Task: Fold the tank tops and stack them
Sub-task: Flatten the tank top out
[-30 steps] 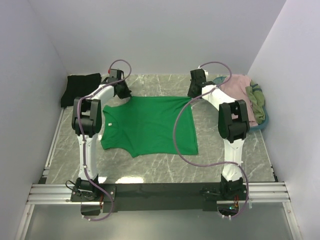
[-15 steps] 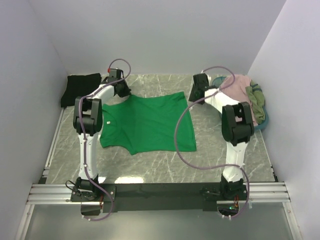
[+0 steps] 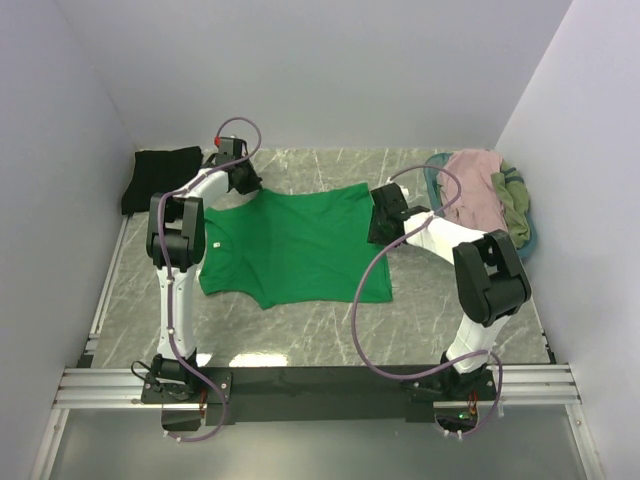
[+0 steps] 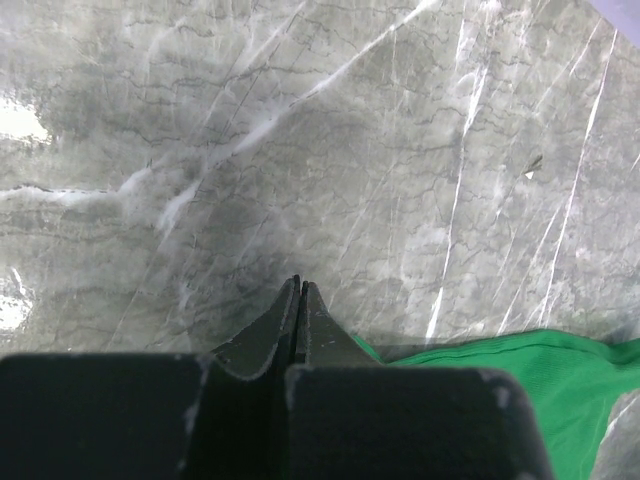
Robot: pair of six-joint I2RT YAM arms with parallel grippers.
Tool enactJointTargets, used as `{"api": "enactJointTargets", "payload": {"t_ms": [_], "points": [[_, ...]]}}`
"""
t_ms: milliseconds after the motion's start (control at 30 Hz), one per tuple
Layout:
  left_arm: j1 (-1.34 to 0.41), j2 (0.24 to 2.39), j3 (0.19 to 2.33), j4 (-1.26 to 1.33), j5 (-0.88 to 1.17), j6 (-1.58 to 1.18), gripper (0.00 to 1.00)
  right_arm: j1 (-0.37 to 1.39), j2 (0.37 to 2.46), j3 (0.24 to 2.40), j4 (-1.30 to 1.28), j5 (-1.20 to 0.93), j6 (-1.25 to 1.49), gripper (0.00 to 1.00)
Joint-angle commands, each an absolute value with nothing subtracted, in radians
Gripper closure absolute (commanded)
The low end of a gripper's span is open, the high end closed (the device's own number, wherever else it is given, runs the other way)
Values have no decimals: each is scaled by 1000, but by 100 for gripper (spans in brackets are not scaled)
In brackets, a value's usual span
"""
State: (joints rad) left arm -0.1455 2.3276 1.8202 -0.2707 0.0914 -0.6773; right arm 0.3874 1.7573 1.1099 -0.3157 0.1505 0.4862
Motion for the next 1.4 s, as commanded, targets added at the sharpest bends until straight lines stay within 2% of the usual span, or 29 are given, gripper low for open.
{"api": "enactJointTargets", "payload": {"t_ms": [0,267,600,933,1367], "points": [[-144,2324,1852,-216,69,-696,99,390,1749,1095,-287,212,511,59],[-144,2322,1850,-222,61,-690,99,390,1801,1083,-264,209,511,70],[-144,2321,1852,-227,63,-689,99,390,1819,1081,-261,229,506,72],[-144,2315,1853,-236,57,-680,99,390,1809,1065,-255,230,512,100],[-143,2327,1871,-249,34,-675,99,373,1671,989,-336,307,529,100]]}}
